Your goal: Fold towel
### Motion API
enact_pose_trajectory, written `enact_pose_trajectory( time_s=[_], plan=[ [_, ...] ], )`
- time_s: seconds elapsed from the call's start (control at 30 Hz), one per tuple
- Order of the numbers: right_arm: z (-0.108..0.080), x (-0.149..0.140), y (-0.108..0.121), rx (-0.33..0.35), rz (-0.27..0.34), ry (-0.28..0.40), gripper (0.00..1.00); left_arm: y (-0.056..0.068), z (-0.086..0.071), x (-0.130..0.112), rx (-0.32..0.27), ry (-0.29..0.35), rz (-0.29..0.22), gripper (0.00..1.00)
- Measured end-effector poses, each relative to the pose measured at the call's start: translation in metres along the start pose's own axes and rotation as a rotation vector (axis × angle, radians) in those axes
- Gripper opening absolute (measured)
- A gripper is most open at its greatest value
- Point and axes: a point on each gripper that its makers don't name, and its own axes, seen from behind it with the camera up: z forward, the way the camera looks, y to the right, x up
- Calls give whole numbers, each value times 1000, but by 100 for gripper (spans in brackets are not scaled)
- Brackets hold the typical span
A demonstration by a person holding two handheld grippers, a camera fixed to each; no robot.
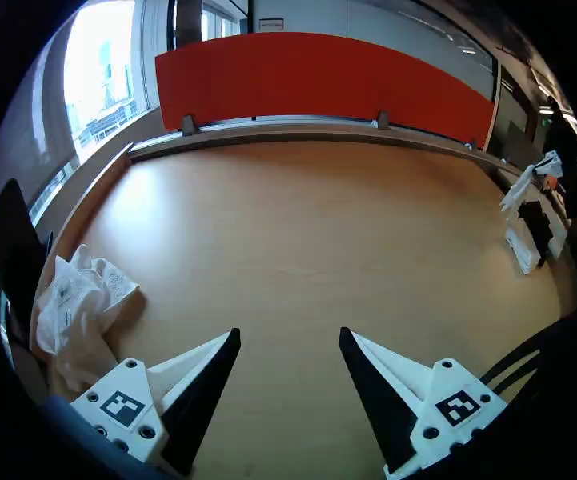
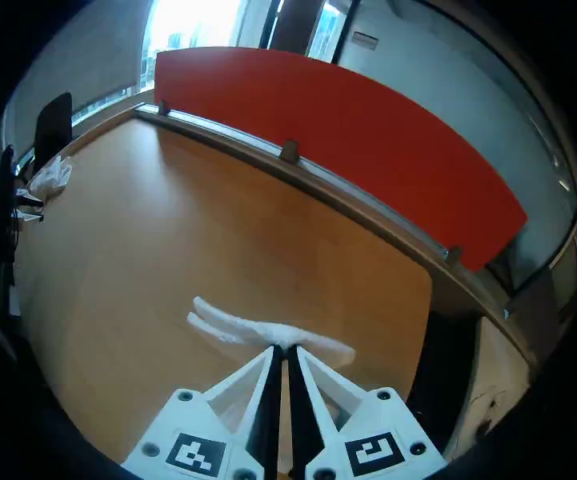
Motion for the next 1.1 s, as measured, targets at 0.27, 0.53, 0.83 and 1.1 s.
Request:
enact_pose_trajectory(
  time_s=[0.27, 0.53, 0.83, 1.1],
  plan=[
    [-8, -29, 2, -8, 20, -37, 5, 1, -1, 2, -1, 2, 1, 91],
    [-20, -77, -2, -15, 57, -96, 5, 1, -1, 5, -5, 4, 10, 91],
    [-26, -139, -6, -37, 98, -192, 5, 3, -1, 5, -10, 3, 18, 91],
    [-24, -171, -7, -51, 164, -235, 5, 3, -3, 4, -9, 1, 22, 91]
  ],
)
